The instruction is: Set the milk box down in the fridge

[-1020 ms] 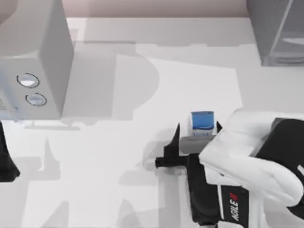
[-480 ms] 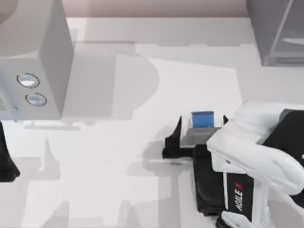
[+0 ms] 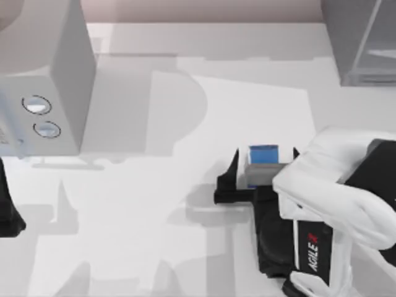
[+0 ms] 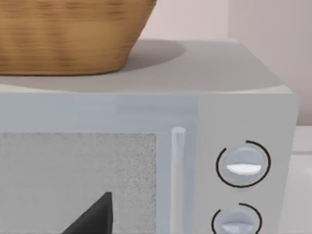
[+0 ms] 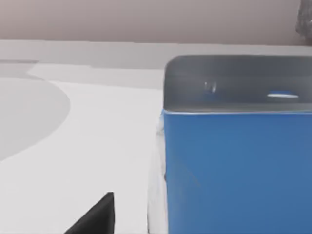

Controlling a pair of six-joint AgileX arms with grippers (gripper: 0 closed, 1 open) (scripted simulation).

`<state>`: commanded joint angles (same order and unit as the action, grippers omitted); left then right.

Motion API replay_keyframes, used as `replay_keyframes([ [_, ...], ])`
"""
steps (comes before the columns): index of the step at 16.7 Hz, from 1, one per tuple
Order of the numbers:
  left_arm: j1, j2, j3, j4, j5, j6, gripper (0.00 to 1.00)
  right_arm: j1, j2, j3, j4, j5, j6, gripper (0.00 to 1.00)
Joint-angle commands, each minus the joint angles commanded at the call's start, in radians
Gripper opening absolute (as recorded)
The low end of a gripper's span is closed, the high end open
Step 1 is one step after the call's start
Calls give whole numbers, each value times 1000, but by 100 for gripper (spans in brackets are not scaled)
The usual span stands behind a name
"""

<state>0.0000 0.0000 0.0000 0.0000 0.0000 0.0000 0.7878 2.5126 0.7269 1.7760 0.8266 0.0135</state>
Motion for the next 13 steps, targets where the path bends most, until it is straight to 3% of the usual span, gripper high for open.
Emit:
replay_keyframes([
  [2, 0, 0, 0, 0, 0, 0, 100, 0, 0, 0, 0, 0, 0, 100],
  [13, 0, 0, 0, 0, 0, 0, 100, 0, 0, 0, 0, 0, 0, 17],
])
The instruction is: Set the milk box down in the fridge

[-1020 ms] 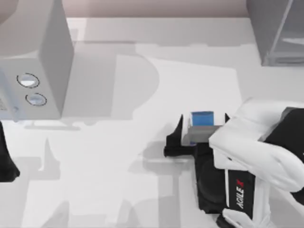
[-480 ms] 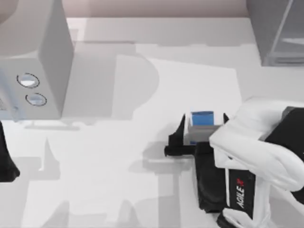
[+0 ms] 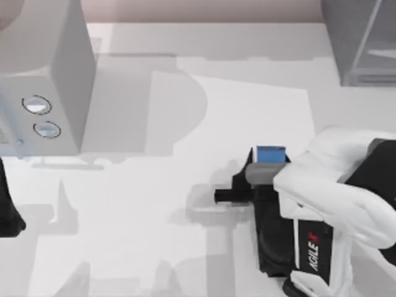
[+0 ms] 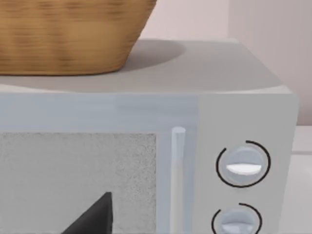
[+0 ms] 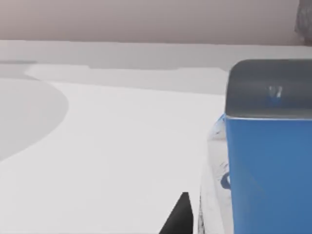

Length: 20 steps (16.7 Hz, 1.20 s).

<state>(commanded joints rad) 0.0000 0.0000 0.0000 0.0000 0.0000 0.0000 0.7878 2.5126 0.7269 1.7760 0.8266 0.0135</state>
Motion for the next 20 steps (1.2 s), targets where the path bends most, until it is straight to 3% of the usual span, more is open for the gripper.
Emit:
replay_keyframes([
  [2, 0, 0, 0, 0, 0, 0, 100, 0, 0, 0, 0, 0, 0, 2],
  [3, 0, 0, 0, 0, 0, 0, 100, 0, 0, 0, 0, 0, 0, 0],
  [13, 0, 0, 0, 0, 0, 0, 100, 2, 16, 13, -26, -1, 3, 0],
  [20, 0, 0, 0, 0, 0, 0, 100, 2, -191, -9, -200, -9, 7, 0],
])
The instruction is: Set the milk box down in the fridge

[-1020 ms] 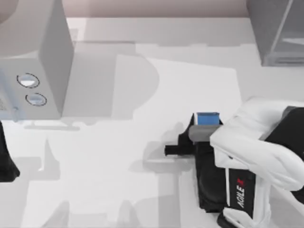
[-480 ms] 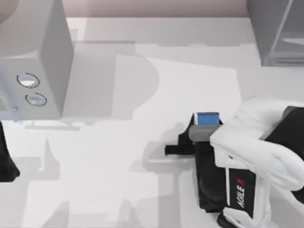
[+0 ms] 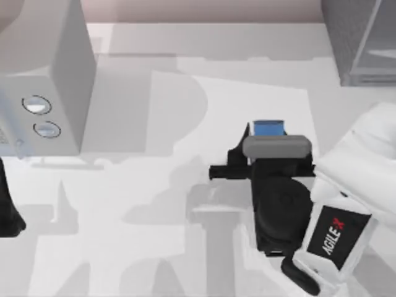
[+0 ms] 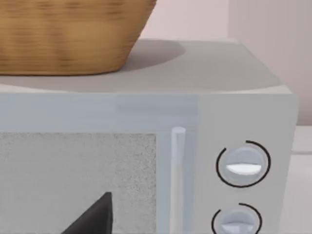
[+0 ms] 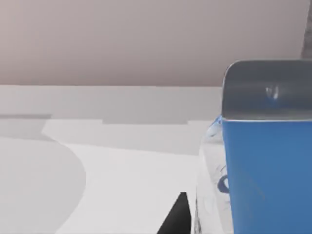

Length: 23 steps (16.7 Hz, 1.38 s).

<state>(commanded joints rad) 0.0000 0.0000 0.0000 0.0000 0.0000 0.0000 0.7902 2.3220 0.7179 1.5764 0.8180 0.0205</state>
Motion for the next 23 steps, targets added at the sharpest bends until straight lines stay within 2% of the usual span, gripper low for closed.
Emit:
replay_keyframes([
  [15, 0, 0, 0, 0, 0, 0, 100, -2, -437, -54, -398, 3, 0, 0],
  [23, 0, 0, 0, 0, 0, 0, 100, -9, -471, -56, -430, 1, 5, 0],
])
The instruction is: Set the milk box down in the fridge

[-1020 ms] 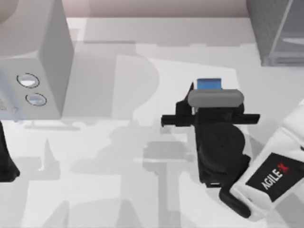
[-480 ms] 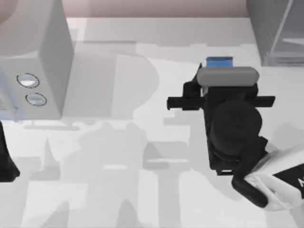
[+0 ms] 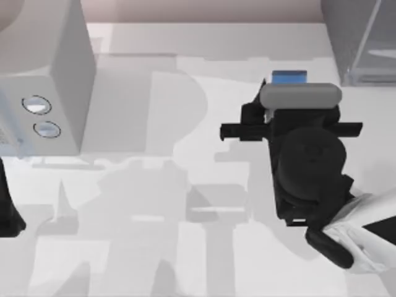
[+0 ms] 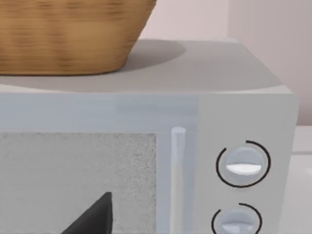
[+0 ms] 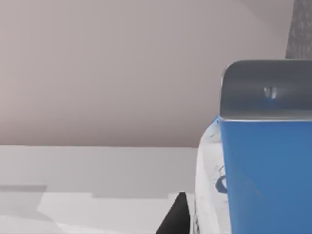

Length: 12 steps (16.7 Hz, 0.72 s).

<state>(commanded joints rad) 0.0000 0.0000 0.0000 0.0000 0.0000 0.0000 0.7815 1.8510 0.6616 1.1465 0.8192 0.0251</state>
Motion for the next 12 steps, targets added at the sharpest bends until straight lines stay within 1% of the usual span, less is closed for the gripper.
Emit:
replay_keyframes([
  [4, 0, 0, 0, 0, 0, 0, 100, -84, -118, -50, -87, -41, -2, 0],
  [12, 0, 0, 0, 0, 0, 0, 100, -291, -639, -224, -390, -254, -8, 0],
])
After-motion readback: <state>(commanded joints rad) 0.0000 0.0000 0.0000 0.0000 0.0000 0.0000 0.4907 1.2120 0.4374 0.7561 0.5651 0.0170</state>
